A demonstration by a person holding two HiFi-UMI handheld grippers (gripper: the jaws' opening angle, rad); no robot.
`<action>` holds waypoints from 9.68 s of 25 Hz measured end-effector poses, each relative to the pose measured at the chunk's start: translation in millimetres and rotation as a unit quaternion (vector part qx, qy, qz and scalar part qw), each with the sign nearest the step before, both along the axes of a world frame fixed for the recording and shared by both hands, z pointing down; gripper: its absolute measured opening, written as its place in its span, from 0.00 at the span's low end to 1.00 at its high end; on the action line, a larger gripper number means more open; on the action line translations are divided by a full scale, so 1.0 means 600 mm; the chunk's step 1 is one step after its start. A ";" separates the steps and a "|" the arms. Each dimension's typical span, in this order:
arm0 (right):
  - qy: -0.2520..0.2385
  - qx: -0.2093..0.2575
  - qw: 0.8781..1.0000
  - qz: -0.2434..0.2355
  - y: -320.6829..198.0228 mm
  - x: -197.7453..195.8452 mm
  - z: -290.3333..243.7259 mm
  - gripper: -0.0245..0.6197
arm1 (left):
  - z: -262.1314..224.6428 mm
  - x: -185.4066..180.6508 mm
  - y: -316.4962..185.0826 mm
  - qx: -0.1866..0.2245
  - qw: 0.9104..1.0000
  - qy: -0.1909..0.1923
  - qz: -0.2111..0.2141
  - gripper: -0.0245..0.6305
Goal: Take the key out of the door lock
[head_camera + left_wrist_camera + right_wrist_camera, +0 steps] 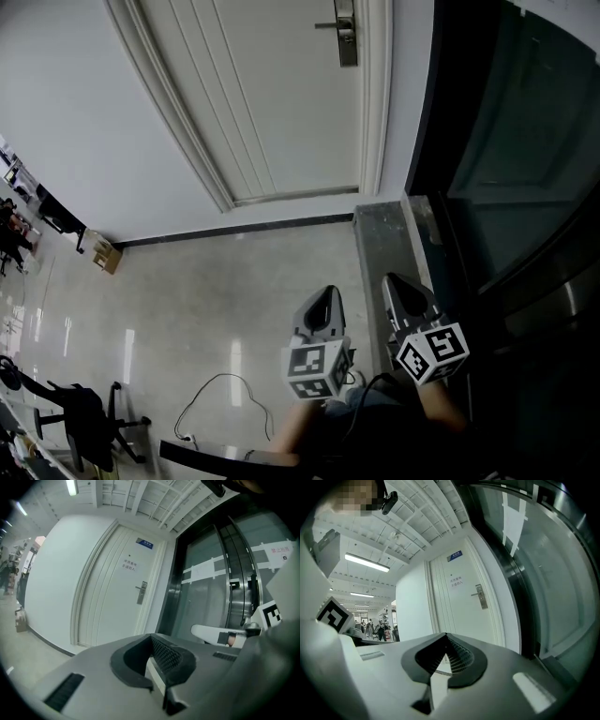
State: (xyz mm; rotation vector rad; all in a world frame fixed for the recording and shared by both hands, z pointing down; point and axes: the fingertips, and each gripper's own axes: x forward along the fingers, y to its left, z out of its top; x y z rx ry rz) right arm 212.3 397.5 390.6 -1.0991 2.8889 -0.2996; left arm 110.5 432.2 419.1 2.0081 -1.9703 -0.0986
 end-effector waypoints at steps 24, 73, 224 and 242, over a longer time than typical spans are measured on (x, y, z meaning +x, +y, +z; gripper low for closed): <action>-0.011 0.003 0.999 0.041 -0.397 -0.173 -0.001 0.04 | -0.020 -0.175 -0.407 0.017 0.999 -0.003 0.033 0.04; 0.021 0.046 0.999 0.002 -1.122 -0.334 -0.032 0.04 | -0.052 -0.309 -1.132 0.045 0.999 0.012 0.008 0.04; 0.583 0.475 0.651 0.102 -1.359 -0.397 -0.219 0.05 | -0.127 -0.352 -1.382 0.073 0.986 0.038 0.145 0.04; 0.586 0.472 0.650 0.107 -1.357 -0.396 -0.217 0.05 | -0.120 -0.337 -1.367 0.078 0.984 0.034 0.157 0.04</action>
